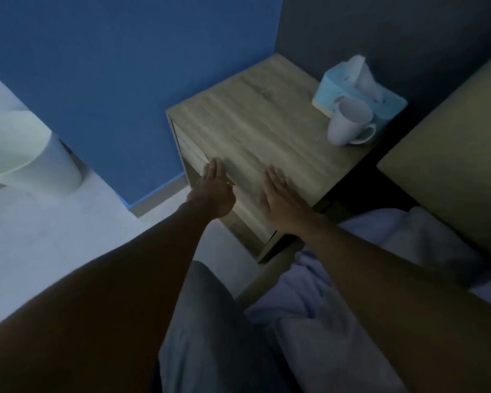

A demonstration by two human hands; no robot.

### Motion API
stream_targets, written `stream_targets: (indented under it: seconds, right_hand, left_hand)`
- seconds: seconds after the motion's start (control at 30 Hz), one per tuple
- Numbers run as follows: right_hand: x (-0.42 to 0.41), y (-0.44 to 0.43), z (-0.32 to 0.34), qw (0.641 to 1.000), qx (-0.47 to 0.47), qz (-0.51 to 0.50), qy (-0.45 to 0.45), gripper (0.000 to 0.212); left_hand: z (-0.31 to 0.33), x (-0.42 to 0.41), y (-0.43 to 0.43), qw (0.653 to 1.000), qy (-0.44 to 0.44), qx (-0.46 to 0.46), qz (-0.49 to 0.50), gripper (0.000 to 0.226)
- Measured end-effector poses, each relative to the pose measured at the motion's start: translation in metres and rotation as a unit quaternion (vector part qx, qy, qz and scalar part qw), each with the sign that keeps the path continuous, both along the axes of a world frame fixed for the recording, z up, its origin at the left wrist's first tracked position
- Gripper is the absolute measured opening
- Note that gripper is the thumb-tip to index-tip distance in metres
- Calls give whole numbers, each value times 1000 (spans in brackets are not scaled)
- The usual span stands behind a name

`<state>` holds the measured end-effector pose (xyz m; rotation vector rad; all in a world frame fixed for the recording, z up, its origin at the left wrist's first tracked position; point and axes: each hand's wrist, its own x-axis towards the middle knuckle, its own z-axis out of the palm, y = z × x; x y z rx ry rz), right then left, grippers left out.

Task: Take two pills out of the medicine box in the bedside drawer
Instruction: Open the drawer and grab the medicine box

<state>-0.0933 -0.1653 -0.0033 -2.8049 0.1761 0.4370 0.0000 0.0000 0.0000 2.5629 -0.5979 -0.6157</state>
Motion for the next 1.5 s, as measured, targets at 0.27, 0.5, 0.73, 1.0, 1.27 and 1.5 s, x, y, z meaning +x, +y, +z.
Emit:
stream_targets:
  seconds: [0.27,0.5,0.73,1.0,1.27,1.5]
  right_hand:
    - [3,12,-37,985,-108,-23,-134,65]
    - [7,9,-47,978,-133,-20,-161,65]
    - [9,5,-55,977,-134,-16,-162,65]
    - [8,5,-54,978,-138,-11,-156,72]
    - [8,5,-54,977,-137,-11,-164,69]
    - [8,6,-55,975,-139,-9,-172,68]
  left_hand:
    - [-59,17,-7,978,105,-123,129,70]
    - [-82,29,-38,921,103,-298,230,78]
    - [-85,35,-35,886,143,-362,251,64]
    - [-96,30,16,871,239,-351,248,74]
    - [-96,15,79,876,263,-325,241,76]
    - [-93,4,130,884,284,-271,254,74]
